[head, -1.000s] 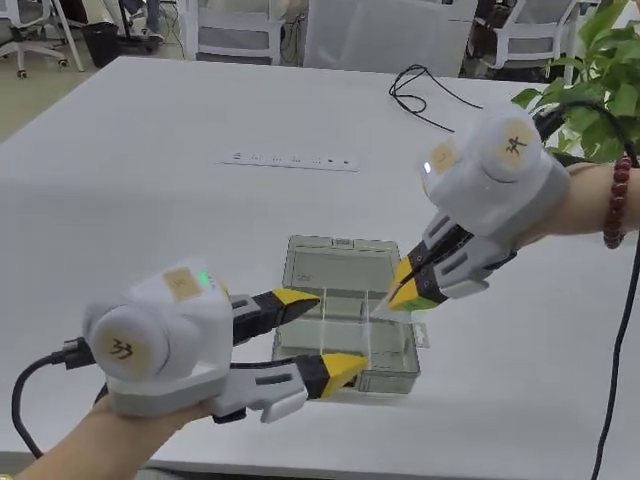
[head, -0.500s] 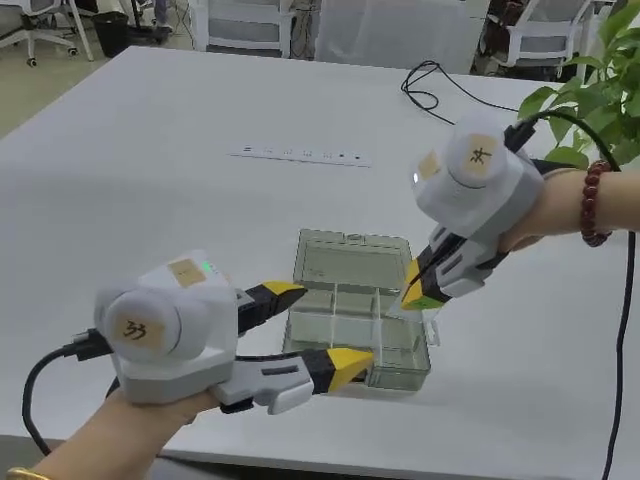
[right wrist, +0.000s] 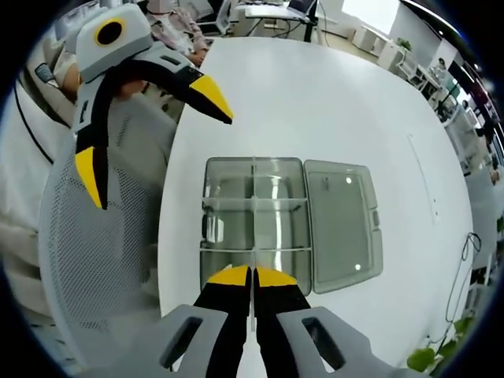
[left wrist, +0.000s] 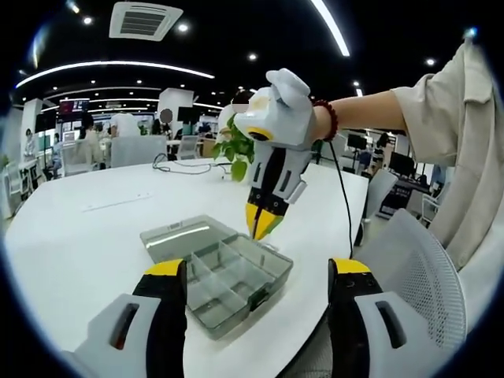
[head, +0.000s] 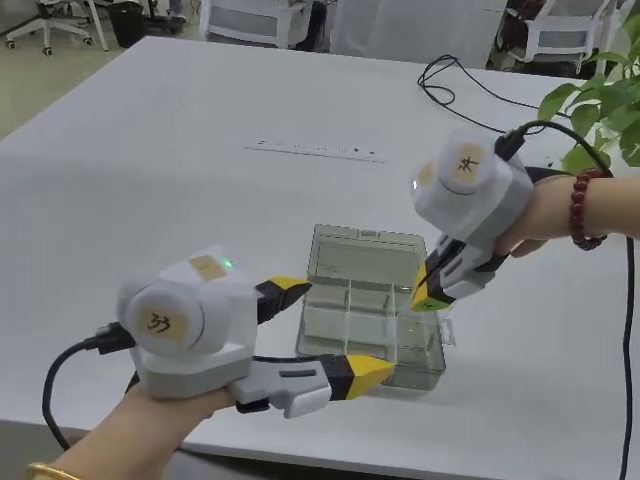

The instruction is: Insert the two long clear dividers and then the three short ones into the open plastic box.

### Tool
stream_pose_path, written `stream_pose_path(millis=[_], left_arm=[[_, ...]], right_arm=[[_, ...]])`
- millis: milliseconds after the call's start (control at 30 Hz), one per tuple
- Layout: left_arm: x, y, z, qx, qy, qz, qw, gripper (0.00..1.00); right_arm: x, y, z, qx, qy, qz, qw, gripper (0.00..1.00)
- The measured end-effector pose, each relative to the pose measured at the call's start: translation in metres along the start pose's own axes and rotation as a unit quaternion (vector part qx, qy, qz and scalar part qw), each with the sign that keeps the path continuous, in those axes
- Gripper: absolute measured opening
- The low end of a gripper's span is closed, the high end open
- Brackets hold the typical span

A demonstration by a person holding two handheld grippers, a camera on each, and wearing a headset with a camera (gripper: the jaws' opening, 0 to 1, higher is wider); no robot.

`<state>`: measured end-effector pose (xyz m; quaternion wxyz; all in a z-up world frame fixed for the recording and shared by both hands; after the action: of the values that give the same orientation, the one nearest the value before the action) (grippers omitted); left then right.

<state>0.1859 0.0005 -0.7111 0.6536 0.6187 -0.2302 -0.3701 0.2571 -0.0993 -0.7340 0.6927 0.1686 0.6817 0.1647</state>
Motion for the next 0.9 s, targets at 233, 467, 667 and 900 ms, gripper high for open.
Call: stream_pose_path(millis=[233, 467, 667, 900], left_arm=[[-0.0003, -0.0001, -0.0016, -0.004, -0.001, 0.0, 1.0, 0.73], [-0.0001, 0.0008, -0.0039, -0.006, -0.001, 0.003, 1.0, 0.72], [0.0005, 0.0009, -0.0051, -0.008, -0.002, 0.004, 1.0, 0.71], [0.0004, 0.0011, -0.0068, -0.006, -0.004, 0.003, 1.0, 0.71]], right_arm=[[0.0029, 0.0005, -0.0012, 0.0, 0.006, -0.004, 1.0, 0.02], [0.0065, -0.0009, 0.0002, -0.005, 0.01, -0.011, 0.9999, 0.02], [0.007, -0.0015, 0.0023, -0.003, 0.015, -0.015, 0.9998, 0.02], [0.0063, -0.0038, 0.006, 0.003, 0.012, -0.015, 0.9998, 0.02]])
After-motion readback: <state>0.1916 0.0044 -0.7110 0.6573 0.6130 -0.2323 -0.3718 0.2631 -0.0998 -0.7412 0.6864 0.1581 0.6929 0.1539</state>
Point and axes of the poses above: the centre of the closed fingertips' face, and the gripper's own axes: x roughly forward along the fingers, z roughly to its right, y roughly out of its top, the point moved 4 cm from there along -x, roughly backward along the fingers, and after that the axes turned 7 degrees about z, right-handed, at the moved point
